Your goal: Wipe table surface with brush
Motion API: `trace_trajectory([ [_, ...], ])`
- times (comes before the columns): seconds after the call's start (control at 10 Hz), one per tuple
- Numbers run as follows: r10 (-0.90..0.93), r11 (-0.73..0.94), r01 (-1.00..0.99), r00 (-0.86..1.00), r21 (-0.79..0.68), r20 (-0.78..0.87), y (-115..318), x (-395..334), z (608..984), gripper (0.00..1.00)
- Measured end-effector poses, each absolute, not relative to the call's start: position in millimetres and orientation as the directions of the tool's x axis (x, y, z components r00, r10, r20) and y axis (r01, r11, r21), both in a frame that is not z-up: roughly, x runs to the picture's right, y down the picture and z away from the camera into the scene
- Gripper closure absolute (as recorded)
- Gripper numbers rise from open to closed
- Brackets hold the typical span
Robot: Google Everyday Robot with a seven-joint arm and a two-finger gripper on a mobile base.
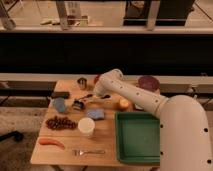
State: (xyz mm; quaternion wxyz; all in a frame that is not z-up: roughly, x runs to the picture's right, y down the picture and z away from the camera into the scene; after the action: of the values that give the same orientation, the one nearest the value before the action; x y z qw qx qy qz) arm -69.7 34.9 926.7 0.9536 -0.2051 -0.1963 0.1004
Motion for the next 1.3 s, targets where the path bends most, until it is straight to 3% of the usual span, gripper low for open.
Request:
trace_trajectory([
  [0.1, 0.273, 0.895, -0.111, 0.902, -0.432, 0.333, 35, -70, 927, 0.20],
  [0.8, 0.259, 0.893, -0.090, 0.903, -0.440, 0.342, 40, -78, 929, 0.20],
  [1.3, 0.240, 0.920, -0.099, 0.907, -0.380, 0.345, 16, -66, 896, 0.20],
])
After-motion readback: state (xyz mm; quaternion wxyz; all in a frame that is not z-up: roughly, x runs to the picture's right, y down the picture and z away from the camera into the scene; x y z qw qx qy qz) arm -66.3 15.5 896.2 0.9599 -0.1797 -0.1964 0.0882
